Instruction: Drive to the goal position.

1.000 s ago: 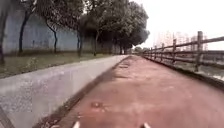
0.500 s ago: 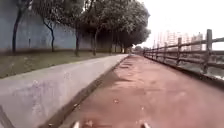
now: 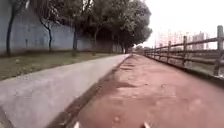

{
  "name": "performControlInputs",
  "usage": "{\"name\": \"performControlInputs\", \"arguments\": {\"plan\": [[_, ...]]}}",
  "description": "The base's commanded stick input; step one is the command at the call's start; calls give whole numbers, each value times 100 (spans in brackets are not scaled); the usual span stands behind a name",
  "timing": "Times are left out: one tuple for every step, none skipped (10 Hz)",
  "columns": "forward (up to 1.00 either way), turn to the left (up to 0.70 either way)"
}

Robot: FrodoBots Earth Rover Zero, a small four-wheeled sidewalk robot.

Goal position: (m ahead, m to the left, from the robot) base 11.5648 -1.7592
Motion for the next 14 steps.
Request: {"name": "performControlInputs", "arguments": {"plan": [[70, -35], [70, -35], [70, -35], [70, -35], [70, -35], [70, -35], [70, -35], [70, -35], [70, -35], [70, -35], [70, -35], [70, -35], [70, -35], [70, -35]]}}
